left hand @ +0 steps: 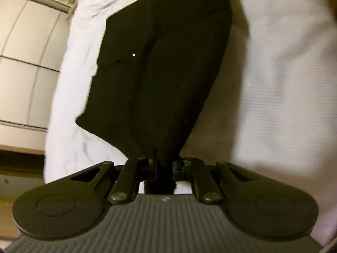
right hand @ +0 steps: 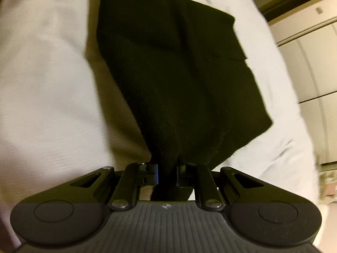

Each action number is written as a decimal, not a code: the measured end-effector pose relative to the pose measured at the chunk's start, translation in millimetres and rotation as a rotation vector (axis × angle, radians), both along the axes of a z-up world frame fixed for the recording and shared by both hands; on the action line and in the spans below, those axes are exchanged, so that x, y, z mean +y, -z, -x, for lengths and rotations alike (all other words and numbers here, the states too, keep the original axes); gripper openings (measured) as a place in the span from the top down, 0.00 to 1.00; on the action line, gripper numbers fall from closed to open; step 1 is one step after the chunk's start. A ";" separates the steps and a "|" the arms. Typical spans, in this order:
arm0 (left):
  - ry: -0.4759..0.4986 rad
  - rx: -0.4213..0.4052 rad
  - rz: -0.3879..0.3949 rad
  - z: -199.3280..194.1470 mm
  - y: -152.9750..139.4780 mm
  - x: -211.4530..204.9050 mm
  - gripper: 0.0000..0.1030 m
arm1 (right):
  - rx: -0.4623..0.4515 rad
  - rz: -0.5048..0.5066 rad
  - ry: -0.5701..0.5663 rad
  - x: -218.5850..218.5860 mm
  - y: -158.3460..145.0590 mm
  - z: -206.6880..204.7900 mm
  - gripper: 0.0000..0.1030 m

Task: Fold clothes
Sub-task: 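Fold the lifted hem over onto the waistband and open both grippers, then move both grippers to the edge of the folded skirt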

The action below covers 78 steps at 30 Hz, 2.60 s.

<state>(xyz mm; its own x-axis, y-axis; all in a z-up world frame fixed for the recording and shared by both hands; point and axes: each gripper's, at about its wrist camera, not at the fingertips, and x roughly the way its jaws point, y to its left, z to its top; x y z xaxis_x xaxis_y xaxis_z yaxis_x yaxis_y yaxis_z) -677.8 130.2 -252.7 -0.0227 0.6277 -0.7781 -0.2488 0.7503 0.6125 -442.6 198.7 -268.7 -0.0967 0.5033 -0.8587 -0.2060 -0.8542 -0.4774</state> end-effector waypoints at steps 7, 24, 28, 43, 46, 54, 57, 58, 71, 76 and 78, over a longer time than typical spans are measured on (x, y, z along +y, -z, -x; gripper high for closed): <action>-0.055 -0.009 0.073 -3.7 3.6 -36.6 0.90 | 0.008 0.130 0.044 -49.6 -3.9 -3.9 0.85; 0.134 0.070 0.043 2.6 35.4 -66.6 0.89 | -0.173 -0.089 -0.182 -85.6 50.2 -7.7 0.69; 0.058 -0.017 0.104 9.0 6.0 -41.0 0.89 | -0.046 0.024 -0.052 -61.8 20.0 -8.5 0.83; -0.307 -0.491 0.118 53.2 -145.0 156.0 0.90 | 0.384 0.160 0.268 116.3 -134.3 -30.1 0.87; -0.406 -0.578 0.069 62.1 -150.3 228.0 0.86 | 0.441 0.090 0.322 177.5 -144.1 -30.7 0.87; -0.876 -0.814 0.117 108.9 -116.6 320.4 0.70 | 0.632 0.055 0.774 313.5 -118.4 -46.7 0.51; -0.970 -0.849 0.181 122.0 -95.6 322.4 0.70 | 0.689 0.171 0.888 312.6 -98.3 -64.8 0.51; -0.985 -0.848 0.192 122.6 -88.5 322.7 0.70 | 0.690 0.201 0.915 309.8 -91.3 -68.5 0.51; -1.187 -0.888 0.345 132.4 -22.2 285.8 0.55 | 0.737 0.412 1.128 297.5 -8.0 -71.3 0.45; -1.210 -0.906 0.426 126.8 -2.1 271.5 0.86 | 0.820 0.473 1.190 282.1 15.0 -79.3 0.71; -1.166 -0.879 0.397 118.9 -4.6 269.7 0.92 | 0.837 0.484 1.175 280.4 14.1 -73.1 0.91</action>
